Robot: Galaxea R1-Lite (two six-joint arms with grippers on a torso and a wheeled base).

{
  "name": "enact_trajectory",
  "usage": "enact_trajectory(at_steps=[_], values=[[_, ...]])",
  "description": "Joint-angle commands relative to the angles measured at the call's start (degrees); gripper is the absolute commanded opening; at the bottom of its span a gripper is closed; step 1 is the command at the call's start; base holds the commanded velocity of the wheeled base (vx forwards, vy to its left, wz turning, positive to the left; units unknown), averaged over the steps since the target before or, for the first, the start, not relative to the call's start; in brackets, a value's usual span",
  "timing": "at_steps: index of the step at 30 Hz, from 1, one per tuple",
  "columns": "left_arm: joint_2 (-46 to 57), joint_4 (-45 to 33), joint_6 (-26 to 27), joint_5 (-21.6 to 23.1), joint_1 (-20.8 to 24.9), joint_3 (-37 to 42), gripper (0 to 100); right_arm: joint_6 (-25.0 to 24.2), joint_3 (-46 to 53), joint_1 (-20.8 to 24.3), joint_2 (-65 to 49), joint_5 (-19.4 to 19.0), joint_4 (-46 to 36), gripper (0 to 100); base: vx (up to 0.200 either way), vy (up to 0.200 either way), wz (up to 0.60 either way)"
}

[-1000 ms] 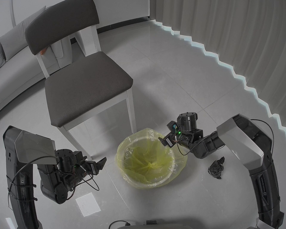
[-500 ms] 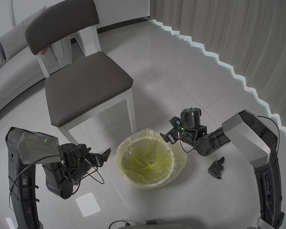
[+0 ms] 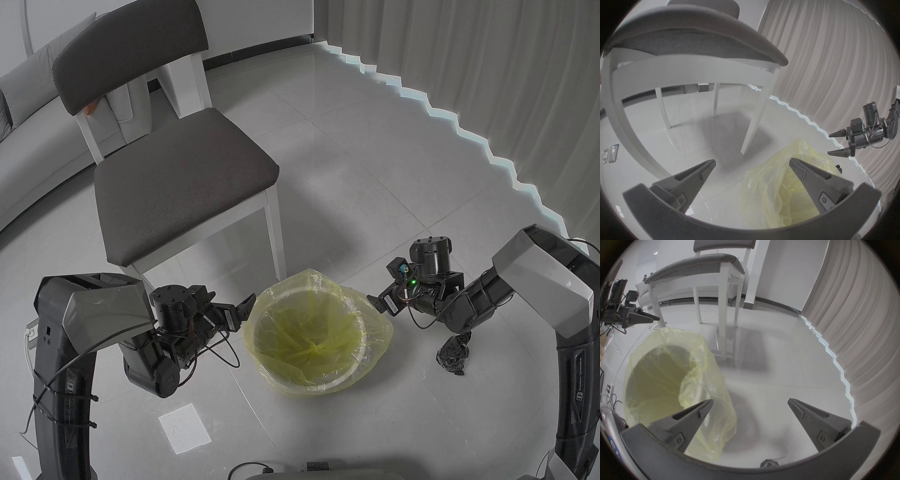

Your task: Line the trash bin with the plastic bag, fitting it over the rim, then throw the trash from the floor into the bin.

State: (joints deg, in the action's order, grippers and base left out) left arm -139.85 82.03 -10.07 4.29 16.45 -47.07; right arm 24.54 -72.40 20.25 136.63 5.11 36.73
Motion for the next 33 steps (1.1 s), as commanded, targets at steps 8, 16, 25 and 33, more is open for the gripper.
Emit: enact_trajectory(at_steps=[8,16,25,33], values=[[-10.88,-9.08,-0.04,0.63,-0.98,-17.0,100,-0.02,1.47,-1.09,0.74,-0.01,0.18,100,0.0,0.0,0.0],[-16.59,-15.5,0.05,0.28,-2.21,-26.41,100,-0.19,0.51,-1.09,6.19,-0.01,2.64,100,0.0,0.0,0.0],[-18.44,-21.39,0.49,0.54,-2.21,-32.21,100,-0.11,-2.75,-0.91,10.23,-0.1,2.73,100,0.0,0.0,0.0],[-18.35,-25.6,0.75,0.63,-2.29,-33.88,100,-0.11,-6.7,-0.3,14.63,-0.01,2.21,100,0.0,0.0,0.0]])
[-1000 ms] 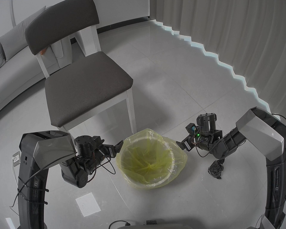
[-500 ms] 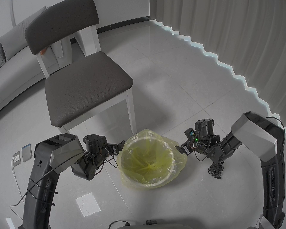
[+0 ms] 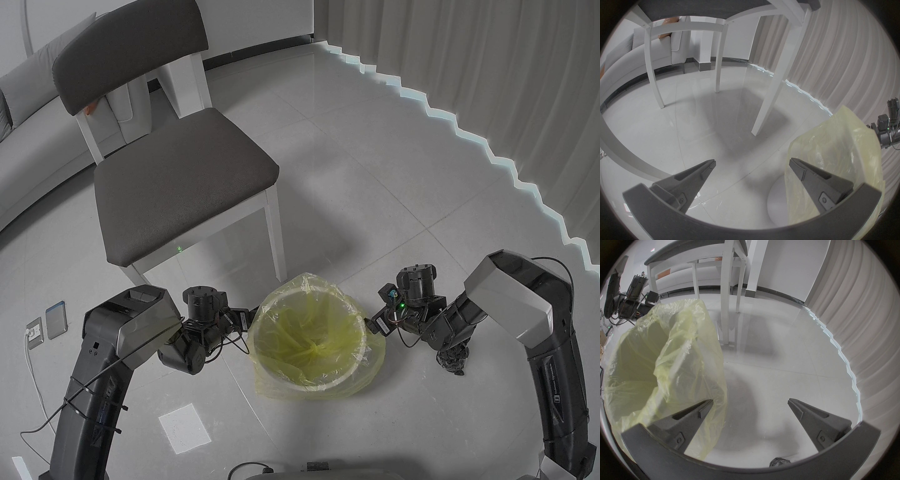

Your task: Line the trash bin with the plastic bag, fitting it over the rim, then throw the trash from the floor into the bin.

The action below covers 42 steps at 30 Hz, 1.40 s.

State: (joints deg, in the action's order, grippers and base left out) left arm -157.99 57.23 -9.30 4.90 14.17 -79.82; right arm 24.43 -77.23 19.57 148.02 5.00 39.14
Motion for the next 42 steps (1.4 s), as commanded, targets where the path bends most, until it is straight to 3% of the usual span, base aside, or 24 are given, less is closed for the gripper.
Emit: enact_trajectory(at_steps=[1,8,16,21,30,39,42], values=[[-0.04,-0.98,-0.01,0.02,-0.02,-1.47,100,0.0,-2.67,0.39,4.03,0.1,-0.47,100,0.0,0.0,0.0],[3.04,-0.63,-0.19,0.02,-1.16,1.16,100,-0.44,-2.84,-0.14,3.77,0.1,-0.47,100,0.0,0.0,0.0],[6.47,0.16,-0.72,0.11,-1.86,4.59,100,-0.44,4.19,-4.19,-7.13,0.01,-1.0,100,0.0,0.0,0.0],[8.14,3.15,-0.72,0.64,-2.83,8.19,100,0.18,9.64,-11.66,-12.93,-0.34,-5.31,100,0.0,0.0,0.0],[8.66,6.57,-0.72,0.64,-3.18,11.18,100,3.87,16.23,-18.6,-10.12,0.36,-5.75,100,0.0,0.0,0.0],[8.66,7.45,-0.72,0.55,-3.0,12.06,100,3.96,12.98,-19.3,-3.79,4.14,-5.83,100,0.0,0.0,0.0],[8.58,7.45,-0.63,0.55,-2.83,12.15,100,4.31,9.99,-19.21,-2.47,4.58,-9.52,100,0.0,0.0,0.0]])
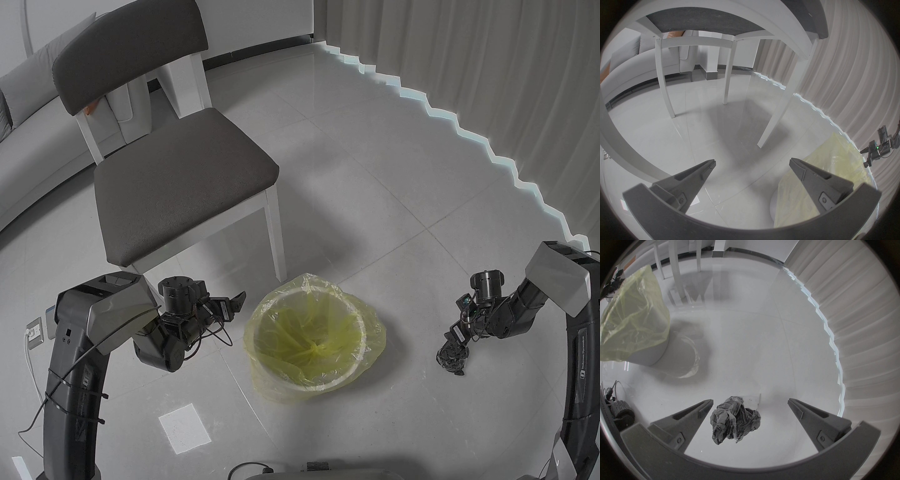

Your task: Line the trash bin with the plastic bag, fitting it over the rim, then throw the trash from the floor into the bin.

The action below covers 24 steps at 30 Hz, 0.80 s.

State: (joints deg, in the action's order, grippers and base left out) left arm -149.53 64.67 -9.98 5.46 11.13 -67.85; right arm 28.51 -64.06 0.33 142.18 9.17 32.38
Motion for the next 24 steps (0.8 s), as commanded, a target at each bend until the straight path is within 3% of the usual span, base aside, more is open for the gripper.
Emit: enact_trajectory(at_steps=[1,4,10,20,21,24], values=[[0.12,0.02,0.05,-0.1,0.3,0.09,100,0.23,-4.58,0.02,3.63,0.85,-4.78,100,0.0,0.0,0.0],[-0.06,-0.07,0.05,-0.01,0.38,0.0,100,0.31,-8.18,0.02,3.98,3.49,-10.41,100,0.0,0.0,0.0],[-0.06,-0.16,0.49,-0.28,0.47,-0.09,100,0.31,-14.16,0.02,4.95,3.75,-20.16,100,0.0,0.0,0.0],[-0.06,-0.07,0.58,-0.54,1.0,-0.17,100,0.4,-17.15,0.02,5.65,3.75,-24.2,100,0.0,0.0,0.0],[-0.06,-0.07,0.58,-0.54,1.0,-0.26,100,0.4,-17.15,0.02,5.65,3.75,-24.2,0,0.0,0.0,0.0],[0.12,-0.07,0.58,-0.54,1.09,-0.44,100,0.23,-17.15,0.02,5.65,3.75,-24.2,0,0.0,0.0,0.0]])
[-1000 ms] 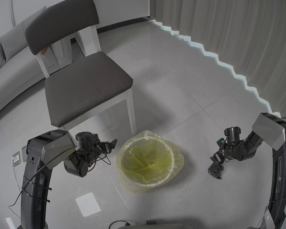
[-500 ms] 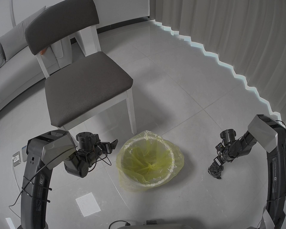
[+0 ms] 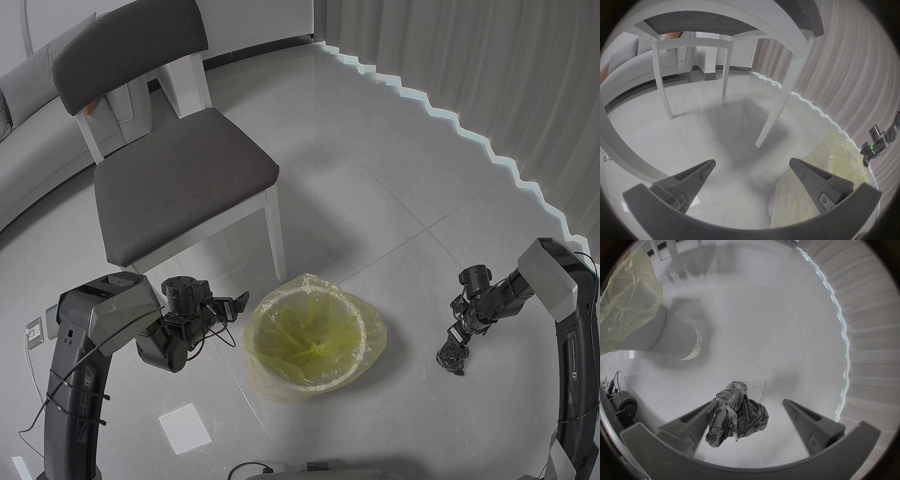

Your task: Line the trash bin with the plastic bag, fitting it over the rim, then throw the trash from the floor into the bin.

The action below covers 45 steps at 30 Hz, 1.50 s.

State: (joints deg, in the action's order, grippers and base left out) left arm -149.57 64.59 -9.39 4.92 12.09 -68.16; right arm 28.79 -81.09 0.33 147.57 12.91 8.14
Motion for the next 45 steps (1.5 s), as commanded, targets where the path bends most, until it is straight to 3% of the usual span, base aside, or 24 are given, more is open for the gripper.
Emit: enact_trajectory(at_steps=[1,14,30,40,45], values=[[0.24,0.01,-0.02,0.0,0.39,-0.13,100,-0.14,-0.12,0.02,0.26,0.01,0.03,0,0.0,0.0,0.0],[1.12,0.45,0.07,-0.35,0.91,0.48,100,0.12,0.76,0.02,-0.79,0.01,0.12,0,0.0,0.0,0.0],[3.05,2.65,-0.02,-0.88,2.32,3.12,100,0.56,10.87,1.16,-16.52,0.01,0.21,0,0.0,0.0,0.0],[9.03,3.88,-0.02,-0.88,1.71,8.3,100,0.3,13.15,7.58,-28.39,-0.17,-0.06,0,0.0,0.0,0.0],[12.11,5.99,0.07,-0.88,1.79,12.08,100,0.39,13.86,13.82,-35.24,-0.08,-1.55,0,0.0,0.0,0.0]])
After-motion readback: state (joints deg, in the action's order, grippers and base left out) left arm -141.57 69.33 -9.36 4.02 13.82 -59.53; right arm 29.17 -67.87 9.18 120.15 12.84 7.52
